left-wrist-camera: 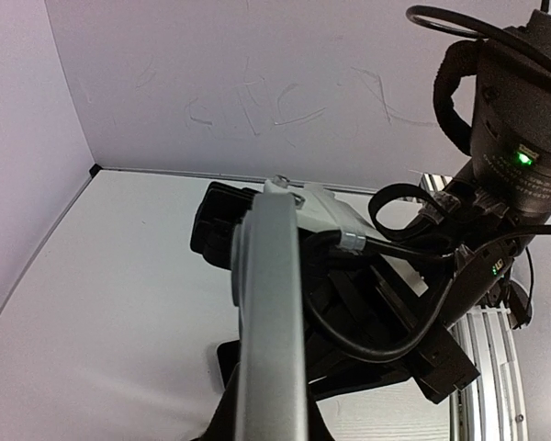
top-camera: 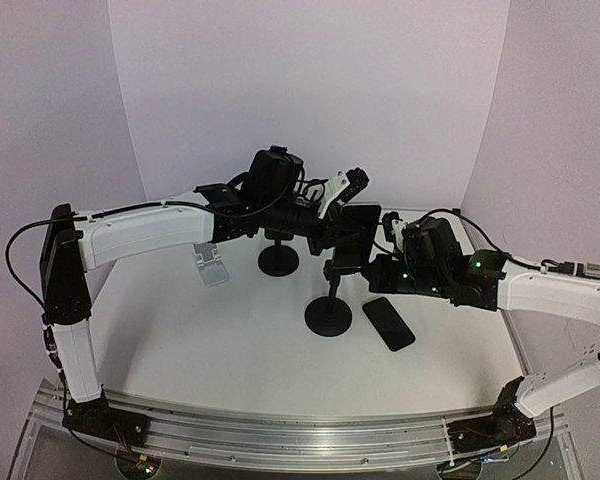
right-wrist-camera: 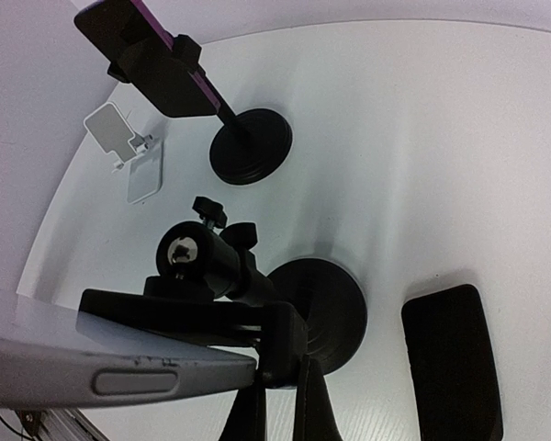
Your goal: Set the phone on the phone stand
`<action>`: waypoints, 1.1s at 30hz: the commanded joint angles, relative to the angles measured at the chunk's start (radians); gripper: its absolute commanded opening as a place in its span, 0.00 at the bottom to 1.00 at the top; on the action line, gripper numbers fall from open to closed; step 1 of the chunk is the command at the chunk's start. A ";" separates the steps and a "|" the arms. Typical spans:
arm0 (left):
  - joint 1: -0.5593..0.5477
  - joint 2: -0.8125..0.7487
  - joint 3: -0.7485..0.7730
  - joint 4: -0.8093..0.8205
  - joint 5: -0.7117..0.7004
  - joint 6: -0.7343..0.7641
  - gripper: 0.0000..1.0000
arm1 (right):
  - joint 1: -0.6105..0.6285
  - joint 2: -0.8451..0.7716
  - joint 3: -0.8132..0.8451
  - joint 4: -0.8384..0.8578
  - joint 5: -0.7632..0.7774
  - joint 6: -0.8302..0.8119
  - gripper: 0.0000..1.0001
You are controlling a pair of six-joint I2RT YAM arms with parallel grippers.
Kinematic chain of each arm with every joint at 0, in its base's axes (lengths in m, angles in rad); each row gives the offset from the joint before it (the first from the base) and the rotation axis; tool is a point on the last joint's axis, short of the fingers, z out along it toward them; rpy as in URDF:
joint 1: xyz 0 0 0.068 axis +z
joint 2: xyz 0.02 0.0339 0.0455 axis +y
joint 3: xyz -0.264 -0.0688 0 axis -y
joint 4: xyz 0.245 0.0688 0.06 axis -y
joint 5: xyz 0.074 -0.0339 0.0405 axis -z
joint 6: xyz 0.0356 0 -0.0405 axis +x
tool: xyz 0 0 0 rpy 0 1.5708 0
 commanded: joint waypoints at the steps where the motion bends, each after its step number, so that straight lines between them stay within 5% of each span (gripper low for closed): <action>1: 0.047 0.060 0.024 -0.527 -0.099 0.042 0.00 | -0.101 -0.049 0.005 -0.191 0.317 0.093 0.00; 10: 0.050 0.053 -0.002 -0.603 -0.153 0.025 0.00 | -0.101 -0.030 0.028 -0.208 0.318 0.095 0.00; 18: 0.049 0.058 -0.103 -0.475 -0.106 -0.004 0.00 | -0.101 -0.034 0.044 -0.209 0.306 0.080 0.00; 24: 0.047 0.120 -0.042 -0.423 -0.087 -0.025 0.00 | -0.101 -0.044 0.035 -0.190 0.268 0.071 0.00; 33: 0.048 0.075 -0.143 -0.155 0.022 -0.014 0.00 | -0.101 -0.056 0.016 -0.153 0.221 0.049 0.00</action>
